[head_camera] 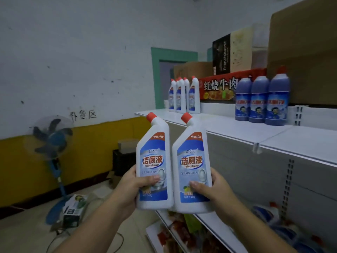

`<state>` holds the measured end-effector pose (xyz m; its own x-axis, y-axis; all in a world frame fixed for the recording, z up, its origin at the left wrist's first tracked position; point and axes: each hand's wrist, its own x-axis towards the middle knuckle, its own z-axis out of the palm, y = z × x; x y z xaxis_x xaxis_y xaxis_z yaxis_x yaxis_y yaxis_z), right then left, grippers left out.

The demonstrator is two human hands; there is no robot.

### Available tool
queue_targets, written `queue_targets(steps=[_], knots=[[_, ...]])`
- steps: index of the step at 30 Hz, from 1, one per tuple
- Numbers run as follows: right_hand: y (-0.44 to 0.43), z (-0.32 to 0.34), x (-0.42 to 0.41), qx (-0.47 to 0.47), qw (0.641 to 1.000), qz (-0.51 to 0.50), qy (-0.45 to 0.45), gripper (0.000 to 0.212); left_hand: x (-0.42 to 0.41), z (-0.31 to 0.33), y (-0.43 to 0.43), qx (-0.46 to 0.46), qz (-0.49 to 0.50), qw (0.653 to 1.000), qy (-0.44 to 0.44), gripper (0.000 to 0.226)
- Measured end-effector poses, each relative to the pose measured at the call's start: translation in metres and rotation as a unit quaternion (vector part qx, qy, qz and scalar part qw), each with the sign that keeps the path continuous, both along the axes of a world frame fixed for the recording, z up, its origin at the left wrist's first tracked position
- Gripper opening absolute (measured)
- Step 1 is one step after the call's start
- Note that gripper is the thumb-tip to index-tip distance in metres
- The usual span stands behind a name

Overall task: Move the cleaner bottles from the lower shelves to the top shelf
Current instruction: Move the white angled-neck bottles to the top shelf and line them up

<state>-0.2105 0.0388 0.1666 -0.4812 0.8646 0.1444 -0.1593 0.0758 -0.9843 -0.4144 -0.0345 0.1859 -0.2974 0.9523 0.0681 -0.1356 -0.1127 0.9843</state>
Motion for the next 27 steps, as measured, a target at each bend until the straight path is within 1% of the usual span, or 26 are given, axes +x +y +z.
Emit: queue_targets(steps=[4,8,10,12,14,16,18,21,24,27], knots=[[0.034,0.018,-0.049,0.02,1.0,-0.006,-0.002,0.07,-0.053,0.007,0.038,0.02,-0.006,1.0,-0.016,0.055],[0.065,0.046,-0.098,0.061,0.997,-0.027,0.034,0.058,-0.11,0.026,0.08,0.06,-0.052,0.997,-0.02,0.047],[0.081,0.066,-0.12,0.078,0.994,-0.048,0.056,0.056,-0.136,0.041,0.104,0.081,-0.078,0.993,-0.026,0.043],[0.099,0.087,-0.135,0.101,0.99,-0.083,0.056,0.054,-0.157,0.057,0.13,0.1,-0.106,0.989,-0.029,0.039],[0.116,0.105,-0.142,0.124,0.983,-0.126,0.049,0.053,-0.172,0.072,0.159,0.116,-0.136,0.983,-0.03,0.043],[0.133,0.119,-0.141,0.138,0.975,-0.173,0.033,0.055,-0.18,0.086,0.19,0.126,-0.155,0.979,-0.029,0.054],[0.151,0.13,-0.137,0.143,0.967,-0.21,0.028,0.055,-0.185,0.097,0.224,0.135,-0.175,0.975,-0.035,0.049],[0.181,0.144,-0.129,0.151,0.954,-0.259,0.018,0.048,-0.186,0.112,0.277,0.148,-0.192,0.97,-0.032,0.044],[0.222,0.154,-0.12,0.155,0.938,-0.31,0.002,0.038,-0.179,0.122,0.333,0.167,-0.19,0.967,-0.021,0.048],[0.265,0.167,-0.115,0.155,0.925,-0.348,-0.014,0.037,-0.161,0.132,0.385,0.17,-0.186,0.968,0.009,0.052]])
